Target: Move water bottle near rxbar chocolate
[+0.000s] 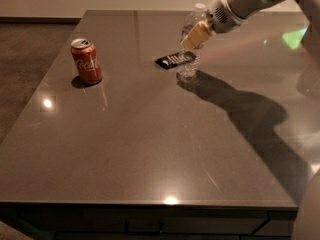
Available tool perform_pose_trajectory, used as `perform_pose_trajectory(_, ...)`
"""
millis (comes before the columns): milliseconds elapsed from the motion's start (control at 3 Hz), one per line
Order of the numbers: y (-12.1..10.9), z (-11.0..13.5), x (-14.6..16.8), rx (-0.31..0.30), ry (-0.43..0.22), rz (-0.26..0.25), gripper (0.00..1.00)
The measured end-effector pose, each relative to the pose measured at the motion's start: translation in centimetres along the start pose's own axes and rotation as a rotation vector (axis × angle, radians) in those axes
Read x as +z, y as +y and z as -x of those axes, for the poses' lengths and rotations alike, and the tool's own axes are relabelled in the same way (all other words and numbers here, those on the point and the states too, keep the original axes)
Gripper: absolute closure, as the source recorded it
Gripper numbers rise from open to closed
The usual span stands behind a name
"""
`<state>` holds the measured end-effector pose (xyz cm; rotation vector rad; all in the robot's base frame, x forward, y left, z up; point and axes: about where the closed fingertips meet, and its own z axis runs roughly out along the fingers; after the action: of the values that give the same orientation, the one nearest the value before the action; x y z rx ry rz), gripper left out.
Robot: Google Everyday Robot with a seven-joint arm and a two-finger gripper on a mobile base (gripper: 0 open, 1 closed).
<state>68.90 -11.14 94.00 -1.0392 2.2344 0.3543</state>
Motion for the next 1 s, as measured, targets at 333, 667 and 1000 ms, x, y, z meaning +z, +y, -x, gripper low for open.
perform_pose_trajectory(333,0.36,0.25,0.94,-0.009,0.007,0.006,0.62)
perform_pose_trajectory(667,0.65,0.34,1.56,-0.015,0.011,0.01,0.39)
perform_pose_trajectory(1000,0.84,0.25,1.91,-0.019,0.012,0.015,0.15)
